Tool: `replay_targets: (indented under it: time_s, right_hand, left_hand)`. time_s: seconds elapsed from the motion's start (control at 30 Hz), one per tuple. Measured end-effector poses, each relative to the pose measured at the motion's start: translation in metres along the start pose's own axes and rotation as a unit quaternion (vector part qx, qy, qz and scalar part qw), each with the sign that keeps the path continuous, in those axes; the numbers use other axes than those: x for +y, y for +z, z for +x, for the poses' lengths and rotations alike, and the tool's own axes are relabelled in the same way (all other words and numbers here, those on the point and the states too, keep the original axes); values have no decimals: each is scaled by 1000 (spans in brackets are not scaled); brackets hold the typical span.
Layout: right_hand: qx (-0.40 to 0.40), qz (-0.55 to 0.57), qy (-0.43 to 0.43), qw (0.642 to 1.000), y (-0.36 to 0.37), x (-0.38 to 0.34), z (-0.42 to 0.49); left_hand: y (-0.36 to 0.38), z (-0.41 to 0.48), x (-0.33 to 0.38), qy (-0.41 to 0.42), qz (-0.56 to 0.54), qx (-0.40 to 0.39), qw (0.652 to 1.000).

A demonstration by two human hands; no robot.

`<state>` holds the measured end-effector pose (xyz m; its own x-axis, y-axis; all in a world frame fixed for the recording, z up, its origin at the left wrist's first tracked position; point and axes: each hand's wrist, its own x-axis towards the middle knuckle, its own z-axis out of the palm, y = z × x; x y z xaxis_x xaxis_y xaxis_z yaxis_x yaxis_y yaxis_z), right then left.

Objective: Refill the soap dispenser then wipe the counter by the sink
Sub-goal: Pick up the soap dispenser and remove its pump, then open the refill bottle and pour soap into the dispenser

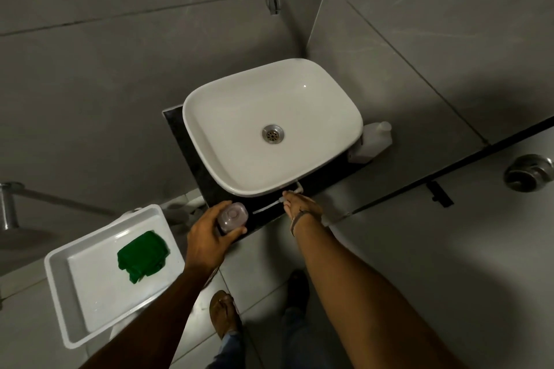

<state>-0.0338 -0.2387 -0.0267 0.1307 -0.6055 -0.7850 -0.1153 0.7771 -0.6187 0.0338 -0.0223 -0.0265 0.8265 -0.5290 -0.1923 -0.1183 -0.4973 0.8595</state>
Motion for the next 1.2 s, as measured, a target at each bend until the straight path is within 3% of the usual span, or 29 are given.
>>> replay_targets:
  time_s: [0.23,0.33,0.43,0.57,0.7,0.87,1.2]
  right_hand:
    - [-1,-13,-3,1000,0,-4,-4]
    - [-8,-29,15,999,-9,-6,-8]
    - [22,4,18,1000,-22,-7,-10]
    - [38,-1,-3,999,-54,-26,-6]
    - [115,-76,-81,987,-100,-70,11]
    - [157,-131,-191,960,-132,-140,42]
    - [54,-233,-334,912,-124,-208,90]
  left_hand:
    - [-1,-8,3,-20,-9,-5,1000]
    - [-2,-29,13,0,46,83,995]
    - [10,-58,36,77,90,148,982]
    - [55,-51,90,183,142,63,971]
    - [115,0,154,242,216,-15,946]
    - [191,76,218,214,293,-55,930]
    - [278,167,260,152,348,-57,923]
